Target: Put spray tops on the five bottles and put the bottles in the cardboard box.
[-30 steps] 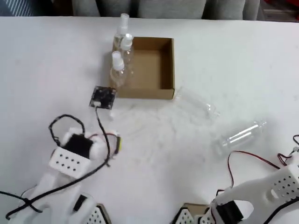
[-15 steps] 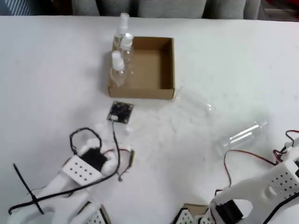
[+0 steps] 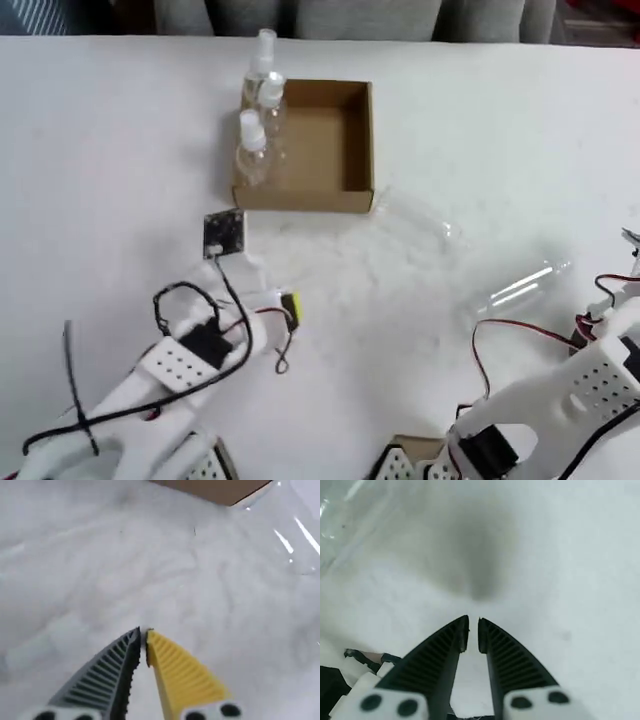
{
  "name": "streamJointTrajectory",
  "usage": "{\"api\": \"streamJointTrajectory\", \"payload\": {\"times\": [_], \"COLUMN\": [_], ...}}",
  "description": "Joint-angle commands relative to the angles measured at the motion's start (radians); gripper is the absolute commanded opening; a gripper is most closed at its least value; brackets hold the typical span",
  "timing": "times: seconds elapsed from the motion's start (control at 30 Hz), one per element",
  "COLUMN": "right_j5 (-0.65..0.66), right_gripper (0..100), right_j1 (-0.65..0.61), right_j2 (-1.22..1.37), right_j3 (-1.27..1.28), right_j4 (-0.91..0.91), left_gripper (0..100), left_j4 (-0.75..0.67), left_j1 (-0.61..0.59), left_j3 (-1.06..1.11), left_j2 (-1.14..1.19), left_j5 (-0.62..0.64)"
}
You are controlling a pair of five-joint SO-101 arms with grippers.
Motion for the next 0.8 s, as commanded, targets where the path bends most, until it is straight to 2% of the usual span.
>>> {"api": "streamJointTrajectory", "payload": {"times": [0.0, 0.13, 0.3, 0.57, 0.67, 0.77], "right_j5": [0.000, 0.000, 0.000, 0.000, 0.000, 0.000], "right_gripper": [1.6, 1.6, 1.6, 1.6, 1.6, 1.6], "right_j1": [-0.013, -0.013, -0.013, -0.024, -0.031, -0.033], "right_j2": [-0.054, -0.054, -0.053, -0.053, -0.053, -0.053], "right_j3": [-0.003, -0.003, -0.002, -0.002, -0.002, -0.002], "right_j4": [0.015, 0.010, 0.010, 0.008, 0.008, 0.008], "left_gripper": [2, 2, 2, 2, 2, 2], "left_j4": [-0.115, -0.074, 0.028, 0.121, 0.104, 0.002], "left_j1": [-0.036, -0.071, -0.108, -0.389, -0.490, -0.570], "left_j3": [-0.032, -0.097, -0.100, -0.098, -0.100, -0.098], "left_j2": [0.174, 0.291, 0.265, 0.262, 0.260, 0.260], "left_j5": [0.028, 0.025, 0.021, -0.121, -0.137, -0.133]}}
